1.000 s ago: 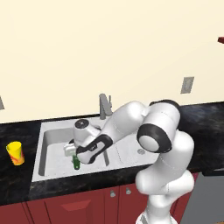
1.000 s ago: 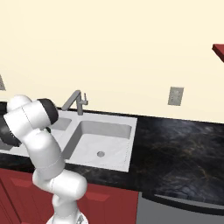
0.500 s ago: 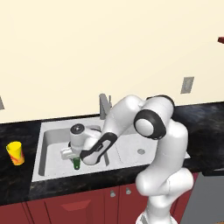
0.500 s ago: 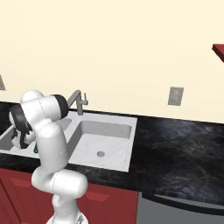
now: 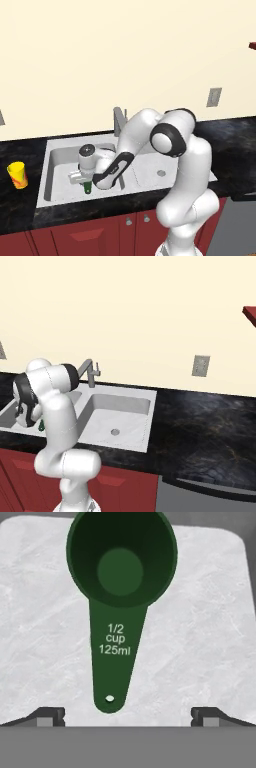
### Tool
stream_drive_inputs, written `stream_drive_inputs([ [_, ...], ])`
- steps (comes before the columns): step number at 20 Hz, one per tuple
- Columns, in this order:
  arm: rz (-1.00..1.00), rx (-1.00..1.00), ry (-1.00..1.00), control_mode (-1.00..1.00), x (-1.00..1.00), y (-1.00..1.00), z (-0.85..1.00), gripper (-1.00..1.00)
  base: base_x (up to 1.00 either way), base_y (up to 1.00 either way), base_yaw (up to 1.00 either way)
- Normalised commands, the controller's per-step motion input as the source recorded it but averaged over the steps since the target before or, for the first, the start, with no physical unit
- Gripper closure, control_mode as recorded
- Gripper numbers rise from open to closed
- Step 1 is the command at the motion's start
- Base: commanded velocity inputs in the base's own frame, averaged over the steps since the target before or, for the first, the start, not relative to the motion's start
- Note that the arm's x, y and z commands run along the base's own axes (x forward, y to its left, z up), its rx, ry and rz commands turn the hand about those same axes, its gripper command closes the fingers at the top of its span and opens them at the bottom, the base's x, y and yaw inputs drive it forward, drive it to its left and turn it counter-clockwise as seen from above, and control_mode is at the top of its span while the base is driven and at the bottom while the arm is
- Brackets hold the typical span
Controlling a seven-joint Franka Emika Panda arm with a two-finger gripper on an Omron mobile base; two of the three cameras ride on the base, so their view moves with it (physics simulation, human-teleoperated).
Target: Move any existing items from the left basin to the right basin for drying. Then move the cup from the counter to the left basin of the sink for washing.
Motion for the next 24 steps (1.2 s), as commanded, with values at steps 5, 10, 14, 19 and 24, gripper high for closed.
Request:
stream_drive_inputs([
  [5, 0.0, 0.0, 0.0, -1.0, 0.13, 0.0, -0.04, -1.0, 0.0, 0.0, 0.0],
  [10, 0.0, 0.0, 0.0, -1.0, 0.11, 0.0, -0.11, -1.0, 0.0, 0.0, 0.0],
  [14, 0.0, 0.0, 0.0, -1.0, 0.07, 0.0, -0.12, -1.0, 0.0, 0.0, 0.0],
  [19, 0.0, 0.0, 0.0, -1.0, 0.07, 0.0, -0.13, -1.0, 0.0, 0.0, 0.0],
  [24, 0.0, 0.0, 0.0, -1.0, 0.07, 0.0, -0.12, -1.0, 0.0, 0.0, 0.0],
])
